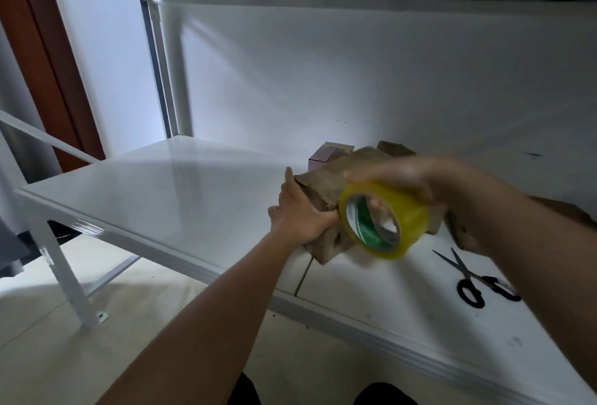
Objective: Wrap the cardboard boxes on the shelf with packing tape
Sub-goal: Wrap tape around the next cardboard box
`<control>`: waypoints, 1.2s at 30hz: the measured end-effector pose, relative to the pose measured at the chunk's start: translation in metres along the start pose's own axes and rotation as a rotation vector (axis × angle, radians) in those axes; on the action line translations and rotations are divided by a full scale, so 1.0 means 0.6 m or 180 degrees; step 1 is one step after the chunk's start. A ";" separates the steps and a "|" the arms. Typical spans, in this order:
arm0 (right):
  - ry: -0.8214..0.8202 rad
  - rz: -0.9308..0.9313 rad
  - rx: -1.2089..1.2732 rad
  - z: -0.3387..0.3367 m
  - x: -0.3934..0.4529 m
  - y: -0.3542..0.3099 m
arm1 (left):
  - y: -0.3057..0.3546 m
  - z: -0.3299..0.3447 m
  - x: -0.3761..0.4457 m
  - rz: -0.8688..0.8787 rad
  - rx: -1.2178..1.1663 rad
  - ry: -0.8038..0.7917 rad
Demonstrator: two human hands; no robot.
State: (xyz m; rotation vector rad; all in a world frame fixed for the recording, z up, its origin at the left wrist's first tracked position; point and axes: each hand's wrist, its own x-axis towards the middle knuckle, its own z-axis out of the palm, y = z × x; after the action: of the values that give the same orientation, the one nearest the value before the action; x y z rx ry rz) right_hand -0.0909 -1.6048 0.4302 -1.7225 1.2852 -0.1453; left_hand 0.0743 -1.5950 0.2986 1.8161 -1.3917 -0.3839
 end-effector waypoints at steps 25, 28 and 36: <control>0.0707 -0.1697 0.1683 0.033 0.002 0.047 | 0.021 -0.018 0.004 -0.1268 -0.1790 -0.0697; 0.0879 -0.1498 0.1503 0.032 0.010 0.041 | 0.018 -0.020 0.007 -0.1354 -0.1816 -0.0781; 0.0639 -0.0695 0.0420 0.009 -0.011 0.016 | 0.027 -0.020 0.015 -0.1358 -0.1860 -0.0769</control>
State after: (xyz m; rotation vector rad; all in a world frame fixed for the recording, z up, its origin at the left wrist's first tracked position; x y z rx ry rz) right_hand -0.0968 -1.5963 0.4230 -1.7639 1.1973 -0.5305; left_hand 0.0745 -1.5998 0.3202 1.5836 -0.8907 -1.1360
